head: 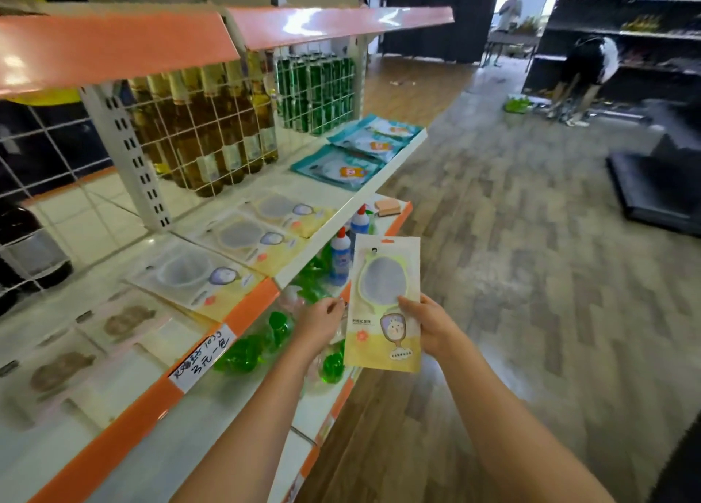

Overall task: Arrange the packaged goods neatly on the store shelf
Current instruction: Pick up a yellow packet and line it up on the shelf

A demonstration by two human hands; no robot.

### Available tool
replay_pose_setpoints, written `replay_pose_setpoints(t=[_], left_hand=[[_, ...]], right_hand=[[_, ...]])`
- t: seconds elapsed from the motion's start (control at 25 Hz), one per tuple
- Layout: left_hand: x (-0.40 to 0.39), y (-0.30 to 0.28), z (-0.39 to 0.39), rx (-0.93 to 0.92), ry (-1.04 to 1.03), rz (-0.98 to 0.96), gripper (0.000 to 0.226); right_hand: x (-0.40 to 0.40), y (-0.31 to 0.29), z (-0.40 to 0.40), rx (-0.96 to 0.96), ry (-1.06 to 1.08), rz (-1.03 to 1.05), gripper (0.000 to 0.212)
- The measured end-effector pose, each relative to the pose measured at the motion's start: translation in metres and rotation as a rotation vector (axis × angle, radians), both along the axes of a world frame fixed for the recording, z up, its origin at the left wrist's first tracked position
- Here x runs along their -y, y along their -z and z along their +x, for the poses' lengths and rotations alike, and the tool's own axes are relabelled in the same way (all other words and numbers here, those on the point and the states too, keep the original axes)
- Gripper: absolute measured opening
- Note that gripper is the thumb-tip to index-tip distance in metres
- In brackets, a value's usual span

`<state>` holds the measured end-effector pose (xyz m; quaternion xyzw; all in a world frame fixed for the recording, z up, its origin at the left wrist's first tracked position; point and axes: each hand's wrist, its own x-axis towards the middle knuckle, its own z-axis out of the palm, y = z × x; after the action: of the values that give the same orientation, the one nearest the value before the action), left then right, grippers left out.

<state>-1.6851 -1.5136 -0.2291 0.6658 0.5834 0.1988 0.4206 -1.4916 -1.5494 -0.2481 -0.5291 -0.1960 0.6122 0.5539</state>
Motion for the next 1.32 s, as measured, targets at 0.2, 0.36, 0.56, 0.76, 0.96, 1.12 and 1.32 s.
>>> replay_pose_setpoints(t=[0.2, 0.36, 0.56, 0.76, 0.96, 1.12, 1.32], left_hand=[[-0.023, 0.0, 0.02, 0.042, -0.013, -0.023, 0.033], [-0.052, -0.008, 0.042, 0.126, -0.089, -0.035, 0.025], [-0.094, -0.023, 0.072, 0.284, -0.236, -0.065, 0.025], [-0.135, -0.047, 0.096, 0.464, -0.384, -0.079, 0.02], [-0.143, -0.061, 0.089, 0.533, -0.535, -0.008, 0.006], [-0.14, -0.061, 0.065, 0.611, -0.714, -0.014, 0.008], [-0.131, -0.058, 0.014, 0.545, -0.934, 0.039, 0.02]], right_hand=[[-0.022, 0.0, 0.024, -0.038, -0.032, 0.022, 0.032], [-0.061, 0.006, 0.046, -0.02, -0.128, 0.012, 0.028], [-0.12, -0.009, 0.071, 0.012, -0.233, 0.015, 0.021], [-0.187, -0.034, 0.089, 0.082, -0.357, 0.079, 0.024], [-0.233, -0.054, 0.074, 0.137, -0.545, 0.118, 0.023], [-0.253, -0.064, 0.041, 0.14, -0.732, 0.157, 0.006], [-0.27, -0.074, 0.001, 0.171, -0.873, 0.217, 0.013]])
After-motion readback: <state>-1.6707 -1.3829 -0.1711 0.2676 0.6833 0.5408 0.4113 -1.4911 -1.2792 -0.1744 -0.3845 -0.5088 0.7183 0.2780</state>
